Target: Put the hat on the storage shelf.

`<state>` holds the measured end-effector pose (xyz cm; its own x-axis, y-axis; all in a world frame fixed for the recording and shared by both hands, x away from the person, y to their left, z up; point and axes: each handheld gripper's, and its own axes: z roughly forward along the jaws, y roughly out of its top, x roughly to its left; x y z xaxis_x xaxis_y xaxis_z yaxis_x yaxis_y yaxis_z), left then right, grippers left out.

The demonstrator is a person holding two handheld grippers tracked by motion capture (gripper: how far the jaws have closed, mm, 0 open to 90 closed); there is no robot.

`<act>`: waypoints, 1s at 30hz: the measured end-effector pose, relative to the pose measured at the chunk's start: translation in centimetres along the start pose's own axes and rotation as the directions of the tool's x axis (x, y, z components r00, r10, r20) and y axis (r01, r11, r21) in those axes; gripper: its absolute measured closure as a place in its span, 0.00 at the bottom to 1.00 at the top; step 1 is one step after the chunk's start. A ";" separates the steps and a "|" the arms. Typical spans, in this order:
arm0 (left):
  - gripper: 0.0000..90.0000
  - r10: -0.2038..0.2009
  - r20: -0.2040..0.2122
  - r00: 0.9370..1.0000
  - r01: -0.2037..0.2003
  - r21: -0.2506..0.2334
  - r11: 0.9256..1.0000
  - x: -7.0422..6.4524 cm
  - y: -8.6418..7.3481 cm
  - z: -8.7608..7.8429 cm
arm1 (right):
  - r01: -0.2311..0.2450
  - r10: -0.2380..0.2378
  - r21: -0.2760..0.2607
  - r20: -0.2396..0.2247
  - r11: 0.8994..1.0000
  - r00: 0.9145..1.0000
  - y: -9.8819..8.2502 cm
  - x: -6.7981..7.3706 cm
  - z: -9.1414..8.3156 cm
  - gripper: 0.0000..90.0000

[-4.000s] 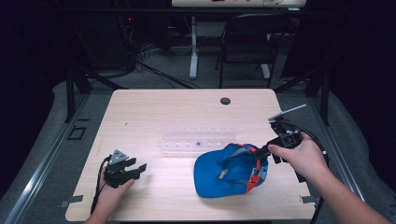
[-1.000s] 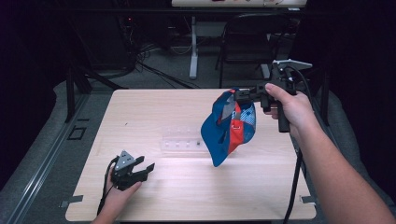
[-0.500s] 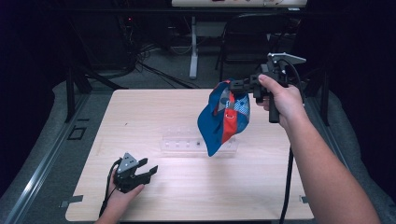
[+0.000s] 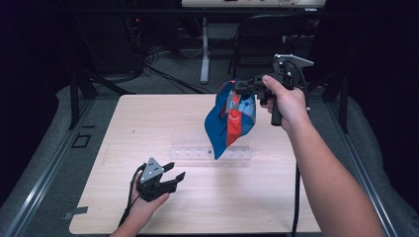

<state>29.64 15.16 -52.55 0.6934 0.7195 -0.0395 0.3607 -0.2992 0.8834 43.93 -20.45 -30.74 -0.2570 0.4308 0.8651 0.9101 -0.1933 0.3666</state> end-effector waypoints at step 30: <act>0.88 0.151 -0.031 0.988 -0.151 -0.003 0.989 -4.6 4.8 7.0 | 0.006 -0.006 -0.004 0.017 1.000 1.000 -0.1 -1.1 0.9 0.87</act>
<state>32.57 6.05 -51.42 0.7201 0.6853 0.1087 0.2501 -0.4026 0.8805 44.36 -20.13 -32.00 -0.2567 0.4472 0.8568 0.9072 -0.1941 0.3731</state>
